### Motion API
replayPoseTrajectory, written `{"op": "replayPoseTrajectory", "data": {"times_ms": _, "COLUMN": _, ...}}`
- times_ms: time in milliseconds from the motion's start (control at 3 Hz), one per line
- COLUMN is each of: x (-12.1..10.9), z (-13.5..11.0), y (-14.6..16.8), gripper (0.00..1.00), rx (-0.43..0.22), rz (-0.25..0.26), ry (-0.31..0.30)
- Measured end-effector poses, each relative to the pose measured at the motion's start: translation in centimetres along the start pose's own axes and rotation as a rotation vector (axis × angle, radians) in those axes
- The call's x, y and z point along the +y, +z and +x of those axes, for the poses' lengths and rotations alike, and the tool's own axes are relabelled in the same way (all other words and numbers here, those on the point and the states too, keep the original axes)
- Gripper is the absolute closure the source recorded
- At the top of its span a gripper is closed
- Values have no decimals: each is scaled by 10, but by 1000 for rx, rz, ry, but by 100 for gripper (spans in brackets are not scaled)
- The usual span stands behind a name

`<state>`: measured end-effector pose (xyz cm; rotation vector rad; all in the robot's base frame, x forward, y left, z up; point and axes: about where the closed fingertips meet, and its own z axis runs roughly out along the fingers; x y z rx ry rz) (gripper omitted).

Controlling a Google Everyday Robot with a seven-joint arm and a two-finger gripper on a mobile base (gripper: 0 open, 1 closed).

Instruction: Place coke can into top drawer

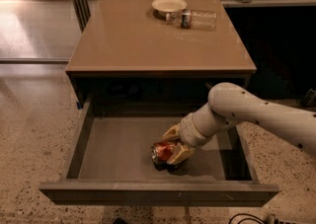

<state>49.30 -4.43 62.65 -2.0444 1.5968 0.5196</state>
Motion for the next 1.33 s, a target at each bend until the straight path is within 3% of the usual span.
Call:
{"op": "replayPoseTrajectory", "data": {"times_ms": 667, "x": 0, "z": 0, "y": 0, "gripper": 19, "rx": 0, "rz": 0, "ry": 0}}
{"op": "replayPoseTrajectory", "data": {"times_ms": 1000, "x": 0, "z": 0, "y": 0, "gripper": 0, "rx": 0, "rz": 0, "ry": 0}}
{"op": "replayPoseTrajectory", "data": {"times_ms": 1333, "x": 0, "z": 0, "y": 0, "gripper": 0, "rx": 0, "rz": 0, "ry": 0}}
